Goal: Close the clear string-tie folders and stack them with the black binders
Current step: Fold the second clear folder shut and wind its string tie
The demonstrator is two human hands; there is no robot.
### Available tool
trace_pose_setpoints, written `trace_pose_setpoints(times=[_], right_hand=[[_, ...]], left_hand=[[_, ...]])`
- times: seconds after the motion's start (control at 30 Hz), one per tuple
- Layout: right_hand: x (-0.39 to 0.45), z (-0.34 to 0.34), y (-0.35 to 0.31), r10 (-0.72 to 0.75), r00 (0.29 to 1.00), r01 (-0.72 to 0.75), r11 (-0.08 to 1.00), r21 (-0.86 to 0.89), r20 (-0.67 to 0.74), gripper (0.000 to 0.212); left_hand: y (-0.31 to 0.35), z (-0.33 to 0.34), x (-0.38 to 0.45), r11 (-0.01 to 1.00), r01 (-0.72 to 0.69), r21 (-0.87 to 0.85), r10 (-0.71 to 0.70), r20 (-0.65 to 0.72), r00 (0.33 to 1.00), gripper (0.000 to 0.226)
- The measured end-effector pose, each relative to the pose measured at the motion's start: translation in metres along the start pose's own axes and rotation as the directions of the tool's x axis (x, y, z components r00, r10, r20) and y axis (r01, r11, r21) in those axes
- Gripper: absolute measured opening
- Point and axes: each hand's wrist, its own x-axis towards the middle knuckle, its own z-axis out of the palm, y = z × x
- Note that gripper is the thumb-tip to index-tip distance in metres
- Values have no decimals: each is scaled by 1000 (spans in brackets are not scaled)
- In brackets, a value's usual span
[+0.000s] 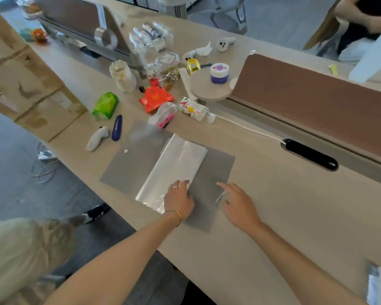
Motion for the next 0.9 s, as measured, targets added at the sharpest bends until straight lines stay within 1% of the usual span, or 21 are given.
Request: trace_pose_setpoints(times=[0.07, 0.13, 0.17, 0.2, 0.27, 0.37, 0.47, 0.53, 0.6, 0.67, 0.73, 0.8, 0.83, 0.9], right_hand=[[14, 24, -7, -53, 991, 68, 991, -119, 120, 65], [19, 44, -6, -83, 963, 164, 936, -311, 258, 68], [18, 50, -2, -69, 949, 190, 903, -385, 306, 69], [15, 52, 2, -44, 942, 195, 879, -436, 332, 68], [3, 53, 14, -5, 943, 171, 867, -469, 334, 70], [-18, 38, 35, 59, 961, 74, 887, -456, 271, 70], [-47, 16, 60, 118, 974, -25, 907, -420, 195, 66], [-67, 1, 77, 163, 973, -87, 915, -395, 163, 63], [-84, -11, 93, 191, 972, -126, 918, -377, 140, 60], [-99, -21, 106, 232, 964, -174, 920, -352, 128, 58], [-110, -30, 114, 301, 949, -261, 918, -299, 97, 60], [-117, -40, 118, 385, 922, -369, 906, -207, 40, 65], [-119, -44, 119, 402, 916, -392, 902, -179, 18, 67], [-123, -51, 125, 378, 925, -365, 912, -190, 38, 71]], left_hand=[[-17, 8, 5, 995, -34, 98, 25, 86, 996, 54], [-23, 19, 5, 984, -77, 158, 53, 145, 988, 52], [-21, 23, 3, 979, -95, 181, 65, 166, 984, 54], [-18, 28, 1, 974, -109, 198, 74, 178, 981, 57], [-6, 35, -4, 967, -140, 211, 97, 200, 975, 60], [16, 52, -13, 945, -255, 205, 201, 254, 946, 61], [41, 76, -27, 893, -404, 198, 336, 305, 891, 60], [59, 90, -37, 874, -470, 124, 404, 351, 845, 62], [76, 100, -46, 861, -509, 6, 464, 401, 790, 63], [91, 108, -53, 850, -518, -98, 504, 441, 743, 60], [102, 116, -59, 850, -498, -174, 518, 455, 724, 59], [111, 123, -65, 855, -469, -221, 515, 469, 718, 57], [116, 126, -67, 855, -460, -238, 516, 475, 713, 56], [123, 128, -69, 860, -425, -283, 511, 482, 712, 55]])
